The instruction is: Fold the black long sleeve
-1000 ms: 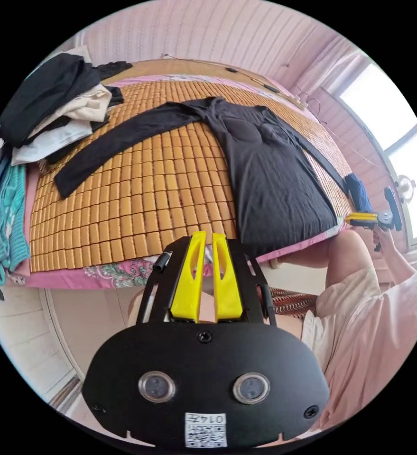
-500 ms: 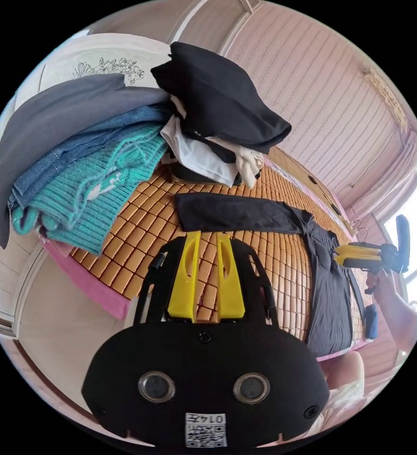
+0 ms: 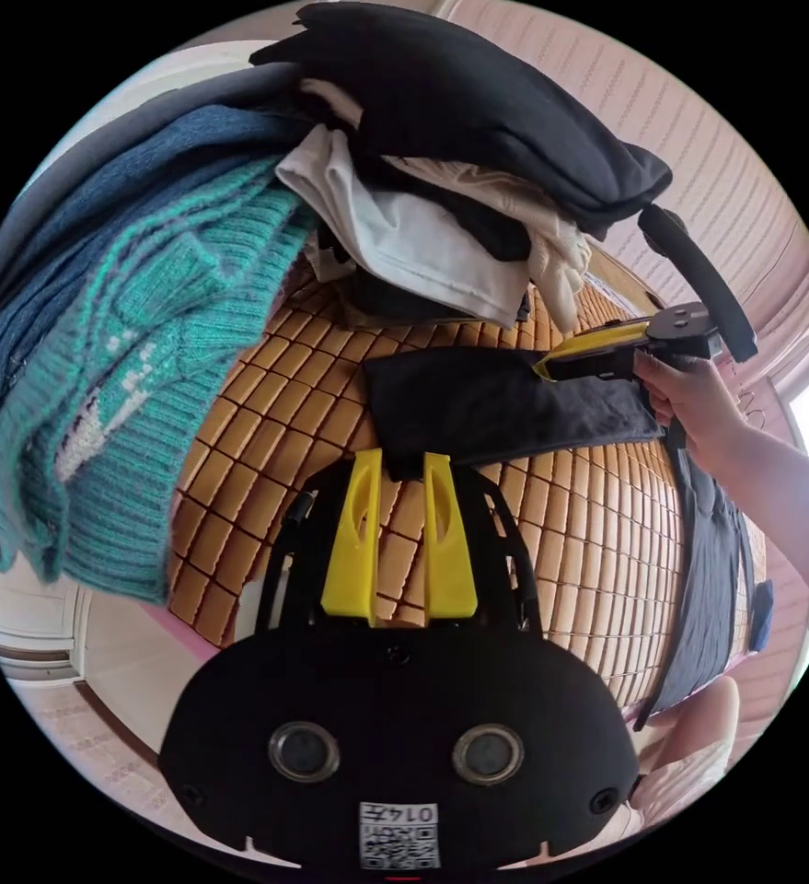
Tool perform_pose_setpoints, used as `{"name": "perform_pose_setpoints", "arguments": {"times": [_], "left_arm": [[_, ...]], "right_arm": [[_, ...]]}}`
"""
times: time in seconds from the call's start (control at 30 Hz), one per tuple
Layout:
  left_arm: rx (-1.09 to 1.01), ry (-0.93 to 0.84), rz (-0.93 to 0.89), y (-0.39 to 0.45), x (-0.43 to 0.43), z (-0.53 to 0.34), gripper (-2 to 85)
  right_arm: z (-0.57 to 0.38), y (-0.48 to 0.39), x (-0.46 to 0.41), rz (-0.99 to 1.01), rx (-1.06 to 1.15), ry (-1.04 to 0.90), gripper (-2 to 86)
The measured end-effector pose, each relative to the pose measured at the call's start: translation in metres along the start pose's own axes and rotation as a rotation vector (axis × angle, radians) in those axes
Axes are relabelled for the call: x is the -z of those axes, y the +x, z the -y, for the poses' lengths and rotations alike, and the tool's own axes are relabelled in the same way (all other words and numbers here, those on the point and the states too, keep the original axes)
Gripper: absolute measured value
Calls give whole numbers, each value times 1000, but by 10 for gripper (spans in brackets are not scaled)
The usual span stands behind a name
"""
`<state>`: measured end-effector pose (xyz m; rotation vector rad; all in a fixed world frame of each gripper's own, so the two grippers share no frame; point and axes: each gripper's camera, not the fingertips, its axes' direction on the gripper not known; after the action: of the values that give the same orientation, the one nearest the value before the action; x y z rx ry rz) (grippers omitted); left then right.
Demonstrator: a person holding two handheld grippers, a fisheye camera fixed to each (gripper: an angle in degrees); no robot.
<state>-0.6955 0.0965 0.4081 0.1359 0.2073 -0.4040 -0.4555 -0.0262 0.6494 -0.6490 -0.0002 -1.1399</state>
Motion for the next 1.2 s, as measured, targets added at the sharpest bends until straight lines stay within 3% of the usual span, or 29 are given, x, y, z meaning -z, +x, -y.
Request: {"name": "perform_pose_setpoints", "arguments": {"times": [0.03, 0.17, 0.27, 0.4, 0.53, 0.63, 0.7, 0.77, 0.97, 1.2], "left_arm": [[-10, 2, -10, 2, -1, -1, 38], [7, 9, -30, 20, -4, -10, -6], [-20, 134, -140, 52, 24, -26, -9], [-277, 413, -364, 151, 89, -60, -9], [-540, 533, -610, 260, 129, -98, -7], [-709, 439, -793, 356, 124, -135, 2], [-784, 244, -964, 420, 92, -170, 30], [-837, 74, -1000, 461, 63, -200, 45], [-986, -157, -874, 547, 6, -276, 49], [-1072, -238, -658, 646, -55, -299, 58]], "right_arm": [[-6, -1, -3, -17, -12, 13, 14], [-36, -5, -5, -9, 10, 48, -6], [-83, 12, 14, 69, -76, 184, -8], [-174, 50, 53, 139, -254, 396, -8], [-328, 93, 101, 130, -494, 606, -6], [-446, 110, 103, 94, -658, 570, 0], [-512, 112, 89, 57, -748, 477, 4], [-590, 106, 66, 29, -848, 335, 15], [-701, 69, 24, 71, -920, 213, 46], [-725, 63, -18, 94, -900, 217, 67]]}}
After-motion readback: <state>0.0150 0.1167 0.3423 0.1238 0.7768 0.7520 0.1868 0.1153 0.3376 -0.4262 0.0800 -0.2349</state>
